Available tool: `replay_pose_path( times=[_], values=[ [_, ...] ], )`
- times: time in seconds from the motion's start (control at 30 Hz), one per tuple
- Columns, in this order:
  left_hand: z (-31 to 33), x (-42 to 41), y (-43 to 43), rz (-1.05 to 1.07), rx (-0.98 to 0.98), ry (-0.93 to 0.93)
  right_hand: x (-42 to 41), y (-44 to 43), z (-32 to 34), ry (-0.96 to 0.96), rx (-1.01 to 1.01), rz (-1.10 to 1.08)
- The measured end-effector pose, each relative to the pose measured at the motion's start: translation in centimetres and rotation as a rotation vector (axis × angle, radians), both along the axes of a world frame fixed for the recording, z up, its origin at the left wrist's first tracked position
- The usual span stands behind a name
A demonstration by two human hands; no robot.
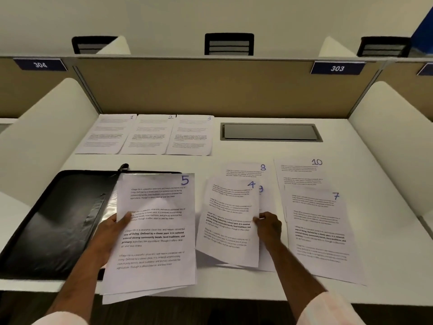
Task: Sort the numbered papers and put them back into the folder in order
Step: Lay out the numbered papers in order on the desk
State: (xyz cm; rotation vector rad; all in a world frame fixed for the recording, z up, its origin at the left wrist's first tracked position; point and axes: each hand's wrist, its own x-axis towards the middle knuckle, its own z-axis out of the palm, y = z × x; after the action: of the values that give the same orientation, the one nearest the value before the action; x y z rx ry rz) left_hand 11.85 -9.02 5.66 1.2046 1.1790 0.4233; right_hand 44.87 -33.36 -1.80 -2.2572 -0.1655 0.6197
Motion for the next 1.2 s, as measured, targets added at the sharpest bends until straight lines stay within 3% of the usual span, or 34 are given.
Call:
replay_pose_path(
  times=[0.23, 0.37, 0.53, 0.67, 0.83, 0.97, 1.2],
  values=[
    [1.3, 1.9, 2.0, -0.048, -0.015, -0.012, 0.3, -0.5, 0.9, 0.081, 0.072, -0.042],
    [1.4, 6.0, 0.0, -0.078, -0.017, -0.049, 0.4, -0.5, 2.1, 0.013, 0.170, -0.024],
    [0.3, 13.2, -5.9, -0.152, 0.022, -0.091, 1.2, -1.4, 5.3, 0.507, 0.485, 0.112],
    [-1.2, 18.5, -10.6, -0.160, 0.008, -0.118, 4.2, -4.9, 4.6, 0.328, 0.447, 0.121],
    [-2.1, 22.3, -14.0, -0.121, 0.012, -0.071, 9.8, -10.2, 2.3, 0.225, 0.357, -0.034],
    [-1.8, 22.3, -14.4, -0.077, 0.034, -0.047, 14.1, -14.2, 1.0, 0.179, 0.267, -0.134],
    [-0.7, 19.2, -12.6, -0.065, 0.081, 0.042, 17.9, -17.3, -0.8, 0.052, 0.029, -0.069]
  ],
)
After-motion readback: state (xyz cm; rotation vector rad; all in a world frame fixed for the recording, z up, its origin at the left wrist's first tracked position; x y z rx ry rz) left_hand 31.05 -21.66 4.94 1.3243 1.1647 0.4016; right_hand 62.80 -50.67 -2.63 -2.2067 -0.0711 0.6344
